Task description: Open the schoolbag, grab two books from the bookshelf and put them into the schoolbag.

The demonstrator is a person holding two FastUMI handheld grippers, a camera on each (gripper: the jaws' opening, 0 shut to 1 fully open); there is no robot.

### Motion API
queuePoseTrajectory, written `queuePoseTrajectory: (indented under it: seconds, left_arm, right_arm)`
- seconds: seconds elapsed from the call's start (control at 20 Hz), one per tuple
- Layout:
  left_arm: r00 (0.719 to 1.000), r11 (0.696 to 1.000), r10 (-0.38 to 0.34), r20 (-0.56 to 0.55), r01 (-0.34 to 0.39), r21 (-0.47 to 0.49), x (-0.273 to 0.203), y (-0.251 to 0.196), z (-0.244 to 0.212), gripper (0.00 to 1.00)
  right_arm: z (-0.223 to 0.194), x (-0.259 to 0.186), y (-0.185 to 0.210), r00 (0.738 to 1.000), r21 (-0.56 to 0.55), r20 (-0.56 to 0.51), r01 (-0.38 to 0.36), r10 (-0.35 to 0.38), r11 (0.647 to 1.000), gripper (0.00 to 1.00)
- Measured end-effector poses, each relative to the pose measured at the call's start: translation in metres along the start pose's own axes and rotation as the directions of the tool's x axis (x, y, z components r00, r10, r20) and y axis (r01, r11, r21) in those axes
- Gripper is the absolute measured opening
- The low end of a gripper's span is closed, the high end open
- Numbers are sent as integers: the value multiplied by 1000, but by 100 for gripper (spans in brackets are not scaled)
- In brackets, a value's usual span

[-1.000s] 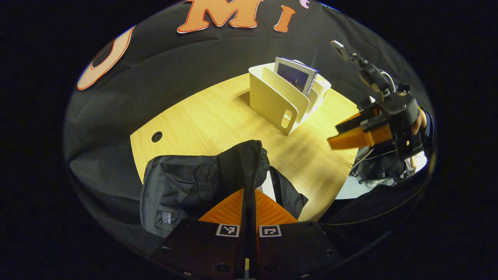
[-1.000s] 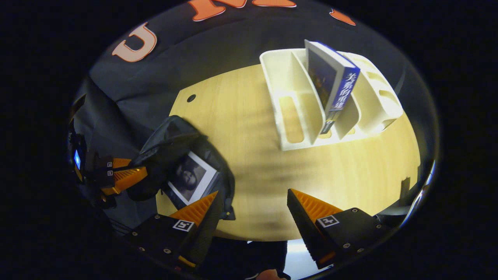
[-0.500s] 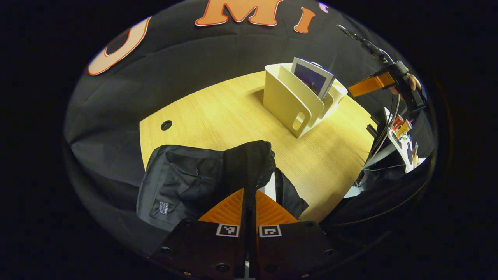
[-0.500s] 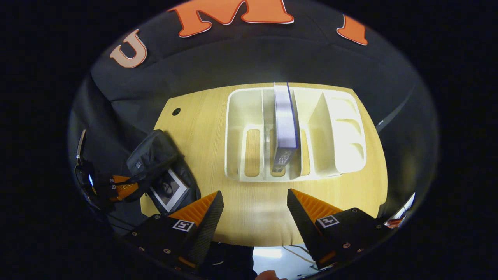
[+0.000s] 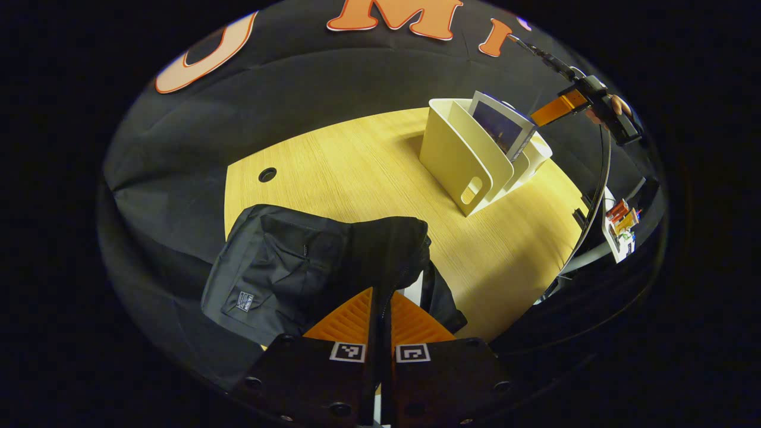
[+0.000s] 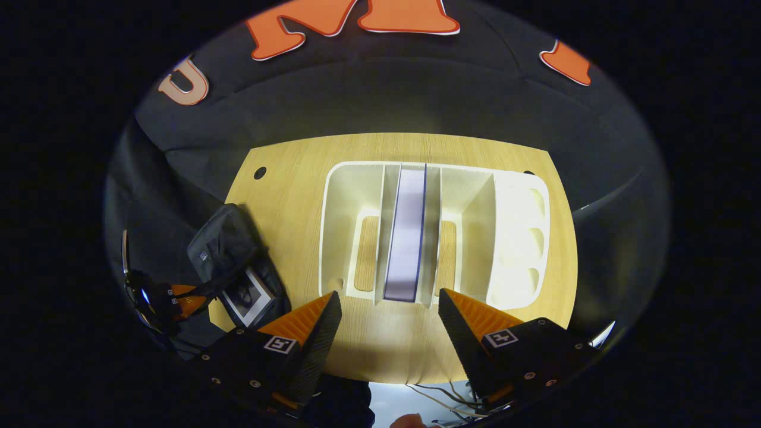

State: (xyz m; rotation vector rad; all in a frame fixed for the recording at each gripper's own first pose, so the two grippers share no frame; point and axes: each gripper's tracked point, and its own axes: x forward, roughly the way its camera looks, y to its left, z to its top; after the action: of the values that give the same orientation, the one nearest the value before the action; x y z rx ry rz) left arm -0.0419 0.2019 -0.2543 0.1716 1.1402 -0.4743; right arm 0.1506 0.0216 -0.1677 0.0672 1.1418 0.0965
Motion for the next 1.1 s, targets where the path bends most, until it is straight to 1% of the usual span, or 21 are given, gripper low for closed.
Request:
queuePoseTrajectory:
  seconds: [0.2, 0.3, 0.4, 0.55, 0.65, 0.8, 0.85, 0.9, 0.95, 1.0, 1.05, 1.1]
  left_arm:
    - [1000, 999, 17, -10, -18, -47, 4, -2, 0, 5]
    - [1000, 997, 22, -12, -23, -70, 5, -5, -2, 5]
    - [999, 995, 31, -16, -33, -91, 4, -5, -3, 5]
    - [999, 993, 43, -19, -45, -112, 4, -5, -4, 5]
    - [998, 991, 51, -21, -53, -123, 5, -5, -5, 5]
    - [998, 989, 51, -25, -54, -138, 6, -6, -4, 5]
    - [998, 989, 52, -24, -55, -138, 6, -5, -5, 5]
    - [998, 989, 53, -23, -56, -138, 5, -5, -5, 5]
    - [998, 989, 53, -22, -56, -140, 7, -4, -4, 5]
    - [998, 988, 51, -22, -54, -142, 7, -4, -4, 5]
    - [999, 988, 50, -22, -53, -145, 7, -4, -5, 5]
    - [999, 988, 49, -22, -52, -143, 7, -3, -5, 5]
  right_arm:
    - [26, 16, -9, 1000, -38, -30, 1, -2, 999, 99]
    - [36, 29, -14, 999, -80, -46, 19, -23, 997, 99]
    - [40, 40, -13, 997, -107, -72, 19, -27, 994, 99]
    - [44, 59, -14, 992, -99, -121, 7, -19, 995, 99]
    - [46, 72, -23, 988, -112, -146, 31, -47, 993, 99]
    - [47, 86, -27, 983, -96, -177, 43, -59, 995, 99]
    - [49, 89, -28, 982, -90, -177, 52, -68, 995, 97]
    - [49, 92, -29, 981, -84, -183, 56, -70, 995, 89]
    - [49, 93, -28, 979, -73, -188, 60, -73, 996, 85]
    - [47, 94, -27, 978, -62, -196, 60, -72, 996, 74]
    - [46, 95, -25, 977, -54, -203, 63, -73, 997, 67]
    - [44, 97, -25, 975, -52, -208, 71, -80, 996, 48]
